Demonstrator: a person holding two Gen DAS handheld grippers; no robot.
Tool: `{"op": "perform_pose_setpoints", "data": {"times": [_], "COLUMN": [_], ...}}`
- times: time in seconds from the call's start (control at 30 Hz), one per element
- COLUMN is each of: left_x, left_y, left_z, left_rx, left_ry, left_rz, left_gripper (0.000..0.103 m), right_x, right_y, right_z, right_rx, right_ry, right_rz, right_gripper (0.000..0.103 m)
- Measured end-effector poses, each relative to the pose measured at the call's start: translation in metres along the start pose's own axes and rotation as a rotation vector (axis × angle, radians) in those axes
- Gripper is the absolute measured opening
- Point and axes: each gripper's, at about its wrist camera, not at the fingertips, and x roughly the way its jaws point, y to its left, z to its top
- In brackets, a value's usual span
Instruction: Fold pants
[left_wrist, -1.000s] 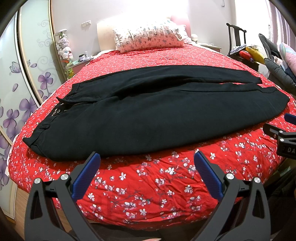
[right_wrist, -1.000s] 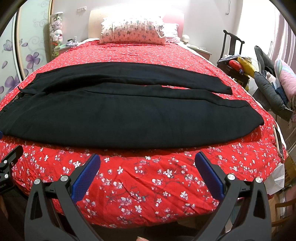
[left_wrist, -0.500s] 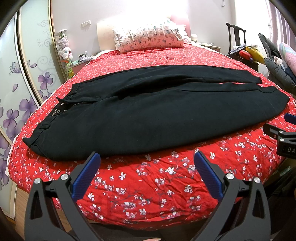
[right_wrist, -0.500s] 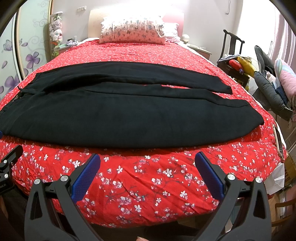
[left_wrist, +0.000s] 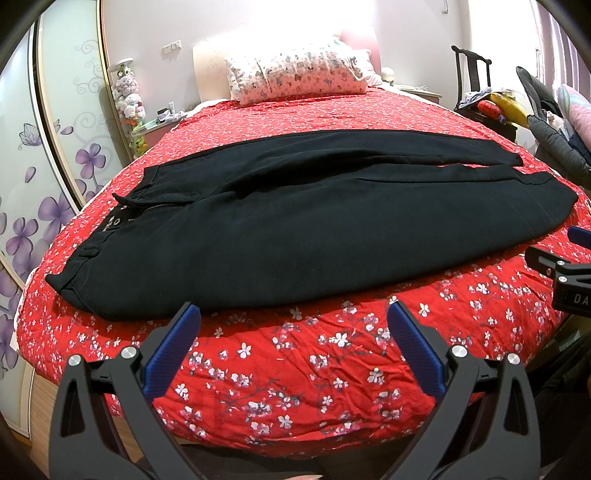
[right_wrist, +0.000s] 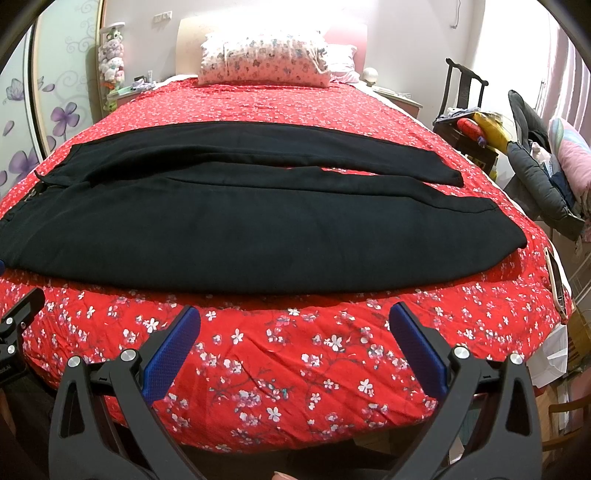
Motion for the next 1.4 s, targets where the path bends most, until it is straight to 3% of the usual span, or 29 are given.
{"op": "perform_pose_setpoints", "data": {"times": [0.53,0.87,1.17,1.3,1.4], "left_x": [0.000,0.001,0.014,0.019,0.023], "left_y": [0.000,-0.001,-0.005,-0.009,-0.007], "left_z": [0.000,-0.001,0.008,0.032,0.054], "left_rx": [0.000,-0.002,0.010,0.047,0.026], "left_ry": [0.001,0.002,0.005,-0.007,-0.019], "left_rz": [0.000,0.001,0.066,0.141,0.141], "left_gripper": [0.101,0.101,0.101,0.101,0.101], "right_x": [0.003,0.011,0.016,0.018,0.020], "right_y": [-0.002,-0.019,-0.043,-0.066,-0.077], "right_z": [-0.002,-0.029,-0.005,0.014,0.040], "right_rx": [0.002,0.019,0.115,0.181,0.169], "right_ry": [0.004,0.012,0.052,0.064,0.060], "right_rz": [-0.001,0.003,0.056,0.062,0.035], "right_gripper": [0.102,0.102,0.102,0.102,0.102]}}
